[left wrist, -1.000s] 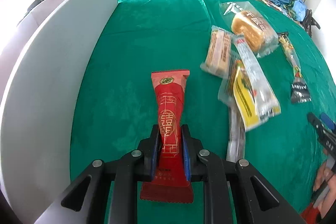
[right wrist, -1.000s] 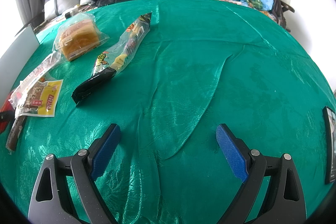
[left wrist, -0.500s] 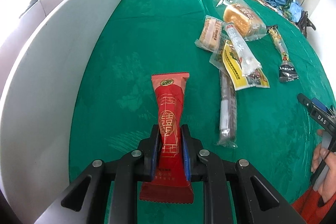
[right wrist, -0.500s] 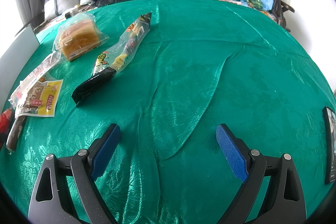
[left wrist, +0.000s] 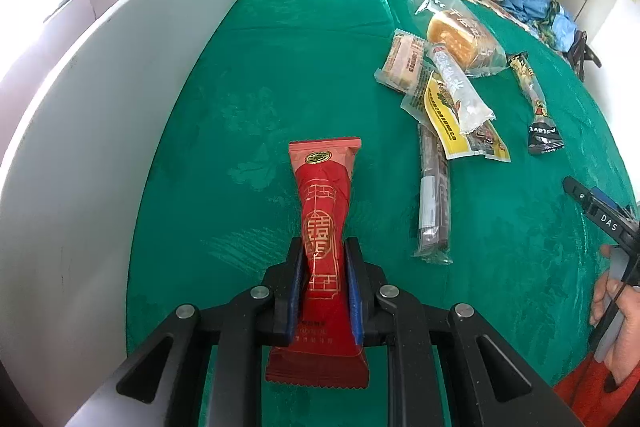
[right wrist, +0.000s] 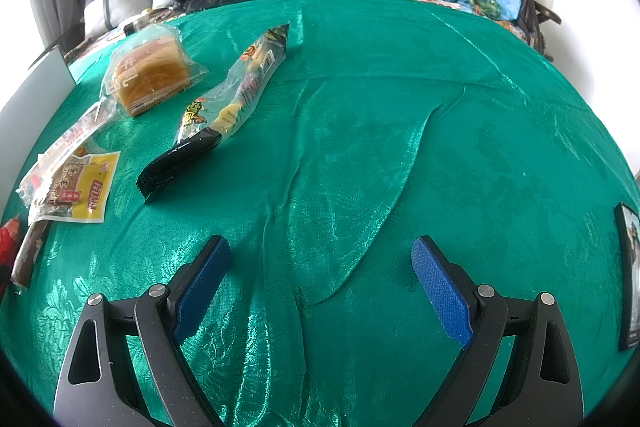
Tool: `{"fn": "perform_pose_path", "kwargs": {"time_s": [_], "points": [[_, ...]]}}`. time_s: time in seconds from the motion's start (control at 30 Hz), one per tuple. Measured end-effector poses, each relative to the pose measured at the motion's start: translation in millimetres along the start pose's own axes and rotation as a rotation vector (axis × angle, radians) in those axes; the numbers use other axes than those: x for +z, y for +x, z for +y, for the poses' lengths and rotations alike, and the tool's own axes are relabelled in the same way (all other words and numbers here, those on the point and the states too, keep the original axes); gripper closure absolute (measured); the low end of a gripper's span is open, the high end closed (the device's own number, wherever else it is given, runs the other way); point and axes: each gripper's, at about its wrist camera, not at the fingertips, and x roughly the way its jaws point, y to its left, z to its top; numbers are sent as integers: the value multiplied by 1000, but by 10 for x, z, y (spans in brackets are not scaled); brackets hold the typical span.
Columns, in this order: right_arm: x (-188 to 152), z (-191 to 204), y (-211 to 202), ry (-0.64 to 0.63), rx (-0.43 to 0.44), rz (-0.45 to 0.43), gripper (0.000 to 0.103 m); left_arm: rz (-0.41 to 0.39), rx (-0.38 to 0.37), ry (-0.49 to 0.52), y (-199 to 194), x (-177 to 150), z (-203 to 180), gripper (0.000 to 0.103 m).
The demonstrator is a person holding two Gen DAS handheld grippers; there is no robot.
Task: Organize snacks
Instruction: 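Lift the red packet with the left tool off the sheet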
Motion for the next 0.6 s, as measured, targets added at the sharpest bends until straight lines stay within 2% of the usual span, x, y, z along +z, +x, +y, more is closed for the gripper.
{"fn": "perform_pose_path", "kwargs": {"time_s": [0.6], "points": [[-3,0,-3,-1,0,0,8,-53,-63,-36,-188,-3,26,86]]}}
